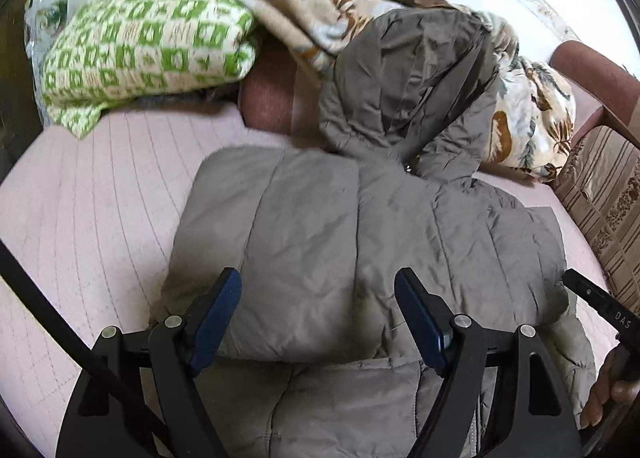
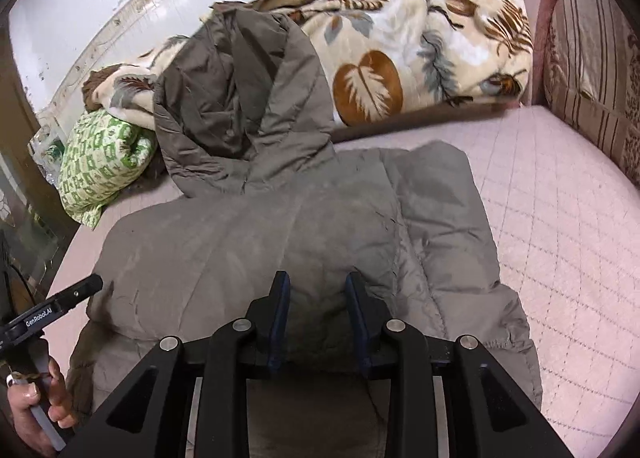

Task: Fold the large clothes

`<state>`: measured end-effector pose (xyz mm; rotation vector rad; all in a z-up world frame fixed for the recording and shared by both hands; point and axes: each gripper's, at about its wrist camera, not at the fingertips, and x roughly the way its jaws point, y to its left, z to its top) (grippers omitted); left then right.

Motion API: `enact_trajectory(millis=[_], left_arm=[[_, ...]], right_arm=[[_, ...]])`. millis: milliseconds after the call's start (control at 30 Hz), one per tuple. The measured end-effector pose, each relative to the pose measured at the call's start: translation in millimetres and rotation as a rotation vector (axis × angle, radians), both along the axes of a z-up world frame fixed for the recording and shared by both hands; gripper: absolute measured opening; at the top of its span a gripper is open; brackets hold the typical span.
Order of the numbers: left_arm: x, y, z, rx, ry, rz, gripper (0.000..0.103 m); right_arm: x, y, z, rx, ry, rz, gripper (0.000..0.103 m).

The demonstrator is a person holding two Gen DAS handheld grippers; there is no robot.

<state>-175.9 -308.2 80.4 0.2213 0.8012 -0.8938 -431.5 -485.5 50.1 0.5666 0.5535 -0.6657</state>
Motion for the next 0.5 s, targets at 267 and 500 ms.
enact_trajectory(millis=[267, 500], left_arm=[[6.5, -4.5, -16.8, 0.066, 0.004, 0.011, 0.078], [6.7, -6.2, -26.7, 0.092, 0.011, 0.012, 0.078]], right_arm=[[4.1, 0.2, -1.3, -0.003, 0.015, 0.007, 0.032], [5.8, -4.4, -10.7, 0.020, 0.053, 0.000, 0.032]])
